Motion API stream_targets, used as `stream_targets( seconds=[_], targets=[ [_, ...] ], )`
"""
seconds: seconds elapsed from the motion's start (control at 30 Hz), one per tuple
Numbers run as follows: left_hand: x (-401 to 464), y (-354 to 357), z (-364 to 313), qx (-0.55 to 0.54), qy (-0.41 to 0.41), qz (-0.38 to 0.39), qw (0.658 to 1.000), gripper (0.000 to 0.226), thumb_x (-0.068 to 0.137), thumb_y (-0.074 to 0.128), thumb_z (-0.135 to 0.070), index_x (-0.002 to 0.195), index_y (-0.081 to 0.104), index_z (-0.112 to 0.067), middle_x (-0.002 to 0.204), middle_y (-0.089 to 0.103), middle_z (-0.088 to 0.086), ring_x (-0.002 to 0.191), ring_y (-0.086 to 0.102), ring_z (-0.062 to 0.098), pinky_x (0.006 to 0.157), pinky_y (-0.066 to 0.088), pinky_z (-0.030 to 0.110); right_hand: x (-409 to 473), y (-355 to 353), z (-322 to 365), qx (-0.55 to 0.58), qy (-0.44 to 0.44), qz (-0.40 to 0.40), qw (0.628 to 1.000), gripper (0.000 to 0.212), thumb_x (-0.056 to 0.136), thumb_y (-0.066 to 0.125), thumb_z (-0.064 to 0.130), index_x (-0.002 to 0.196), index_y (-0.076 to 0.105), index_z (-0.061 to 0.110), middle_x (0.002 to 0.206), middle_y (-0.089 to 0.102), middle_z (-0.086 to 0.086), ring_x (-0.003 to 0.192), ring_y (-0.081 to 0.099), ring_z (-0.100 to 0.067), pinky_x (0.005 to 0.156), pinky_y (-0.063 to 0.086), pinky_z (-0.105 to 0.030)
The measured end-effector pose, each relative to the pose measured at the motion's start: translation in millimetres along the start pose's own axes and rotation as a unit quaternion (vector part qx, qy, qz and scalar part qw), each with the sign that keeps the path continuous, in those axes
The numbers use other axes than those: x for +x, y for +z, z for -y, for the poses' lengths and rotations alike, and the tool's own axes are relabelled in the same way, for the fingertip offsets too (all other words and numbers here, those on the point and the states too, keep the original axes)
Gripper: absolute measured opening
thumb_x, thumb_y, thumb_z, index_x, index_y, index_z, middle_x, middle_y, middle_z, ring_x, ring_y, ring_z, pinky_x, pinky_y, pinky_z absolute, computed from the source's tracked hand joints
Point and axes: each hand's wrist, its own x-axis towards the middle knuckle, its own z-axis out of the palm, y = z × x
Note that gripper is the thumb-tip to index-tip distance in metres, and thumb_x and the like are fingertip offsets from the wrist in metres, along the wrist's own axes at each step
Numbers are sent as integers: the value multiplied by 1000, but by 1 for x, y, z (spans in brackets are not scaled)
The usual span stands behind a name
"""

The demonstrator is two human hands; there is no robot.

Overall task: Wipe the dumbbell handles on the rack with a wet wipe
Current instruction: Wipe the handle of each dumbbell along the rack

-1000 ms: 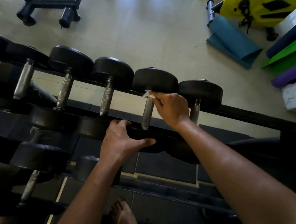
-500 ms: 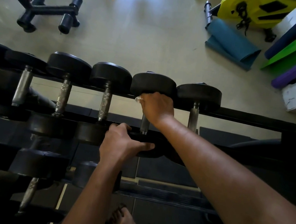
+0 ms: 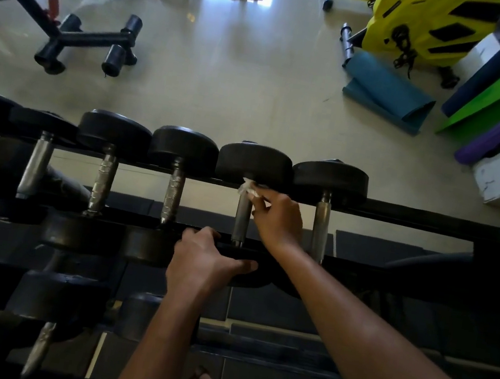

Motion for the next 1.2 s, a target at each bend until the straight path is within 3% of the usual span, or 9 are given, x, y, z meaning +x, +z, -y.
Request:
stream_targets(
  seconds=[0.07,0.13,0.27,0.37,0.5,0.63,0.77,0.97,1.2],
  targets=[
    [1,2,-4,7,-3,7,1000,120,29,68,-89,132,60,-28,124,64,-1,111,65,20,86,64,43,5,3,6,110,106,7,988,15,99,73,46,111,79,39,98,78,13,92,73,-13,78,60,-34],
    [1,2,-5,5,-8,11,1000,121,28,67,-88,133,60,-29,123,64,-2,111,65,20,86,64,43,6,4,12,211,216,3,953,13,94,79,48,94,76,36,91,74,16,88,71,-9,77,56,-29],
    [-1,-1,-4,-19,-16,18,1000,117,29,72,-87,131,61,-31,125,64,-2,112,66,21,86,64,43,14,7,14,334,338,51,878,20,97,78,43,109,77,27,96,78,11,87,75,-10,86,60,-38],
    [-1,-2,-3,-18,-11,17,1000,116,30,73,-88,130,61,-32,125,64,-3,111,66,20,85,65,43,26,6,12,385,386,100,832,17,99,76,38,108,73,23,110,76,4,100,70,-16,81,62,-40],
    [1,-4,-4,-23,-15,25,999,117,28,76,-86,130,61,-31,123,65,-3,110,67,20,85,65,43,36,7,5,379,367,146,837,12,106,65,27,111,76,23,118,75,2,114,69,-19,82,58,-39],
    [5,-6,-4,-24,-22,32,999,108,30,84,-81,125,61,-33,117,67,-4,107,68,20,84,65,44,29,-3,3,434,309,189,825,21,111,56,21,121,74,16,117,76,-6,114,73,-26,96,61,-44],
    [7,-7,-3,-21,-23,30,999,89,57,101,-57,130,61,-28,114,68,-4,101,69,16,85,65,43,23,-21,-2,488,288,221,794,34,105,56,14,136,68,7,124,74,-16,121,70,-30,101,59,-46],
    [8,-8,-3,-22,-33,33,999,89,56,103,-54,130,62,-27,113,68,-5,99,68,14,85,66,43,28,-6,-4,482,331,146,798,20,102,72,20,121,75,20,119,79,0,116,74,-22,102,59,-46],
    [8,-10,-7,-16,-32,39,999,87,56,103,-54,127,62,-28,114,68,-4,99,68,14,85,65,43,31,-11,1,427,345,153,822,20,95,79,13,115,80,19,119,79,0,118,73,-19,103,59,-41]
  ],
)
